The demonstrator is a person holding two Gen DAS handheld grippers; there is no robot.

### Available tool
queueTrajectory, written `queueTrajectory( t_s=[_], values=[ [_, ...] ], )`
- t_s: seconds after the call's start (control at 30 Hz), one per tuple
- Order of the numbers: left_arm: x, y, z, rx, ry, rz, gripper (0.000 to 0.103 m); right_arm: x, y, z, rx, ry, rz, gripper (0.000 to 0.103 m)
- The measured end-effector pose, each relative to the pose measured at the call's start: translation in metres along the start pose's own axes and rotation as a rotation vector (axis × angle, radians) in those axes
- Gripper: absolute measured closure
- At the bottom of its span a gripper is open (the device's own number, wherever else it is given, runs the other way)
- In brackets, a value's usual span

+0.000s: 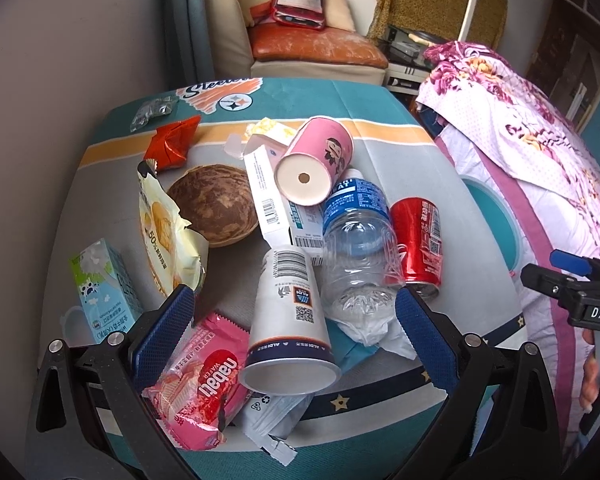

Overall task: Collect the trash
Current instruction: 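Grasp the white paper cup with the left tool while the right tool grasps the red can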

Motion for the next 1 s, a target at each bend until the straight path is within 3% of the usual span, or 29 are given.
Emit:
queueTrajectory(
  t_s=[0.1, 0.13, 0.23, 0.27, 0.3, 0.67, 0.73, 0.8, 0.93, 1.0],
  values=[
    [-0.001, -0.007, 0.012, 0.036, 0.021, 0.031, 0.005, -0.01, -0.005, 0.006, -0.06, -0.028, 0.022, 0.006],
    [-0.001, -0.011, 0.016, 0.047, 0.033, 0.047, 0.013, -0.014, -0.007, 0.009, -0.077, -0.029, 0.028, 0.008],
    [0.0, -0.019, 0.019, 0.091, 0.041, 0.096, 0.031, -0.024, -0.017, 0.021, -0.095, -0.021, 0.049, 0.025],
    [0.0, -0.023, 0.02, 0.091, 0.032, 0.11, 0.035, -0.026, -0.022, 0.025, -0.112, -0.023, 0.065, 0.036],
    [0.0, -0.026, 0.02, 0.091, 0.023, 0.125, 0.036, -0.028, -0.028, 0.028, -0.132, -0.028, 0.086, 0.038],
    [0.016, -0.07, 0.019, 0.113, -0.003, 0.28, 0.036, -0.039, -0.084, 0.058, -0.213, -0.056, 0.22, 0.039],
    [0.019, -0.075, 0.02, 0.117, 0.002, 0.291, 0.036, -0.039, -0.093, 0.061, -0.228, -0.063, 0.235, 0.038],
    [0.021, -0.077, 0.02, 0.112, -0.002, 0.293, 0.051, -0.038, -0.102, 0.062, -0.245, -0.075, 0.257, 0.038],
    [0.021, -0.075, 0.024, 0.089, 0.003, 0.27, 0.052, -0.033, -0.116, 0.064, -0.265, -0.1, 0.286, 0.033],
    [0.02, -0.069, 0.025, 0.081, 0.006, 0.258, 0.052, -0.033, -0.115, 0.064, -0.288, -0.096, 0.273, 0.039]
  ],
)
Point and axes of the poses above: each gripper's, at about its wrist camera, not at the fingertips, and y roughly against the way its jaws point, z to its left, x to its underside, the point moved 5 cm from there along -y, roughly the way its jaws point, and after that the axes turned 5 degrees about -y, right-handed, at the moved point
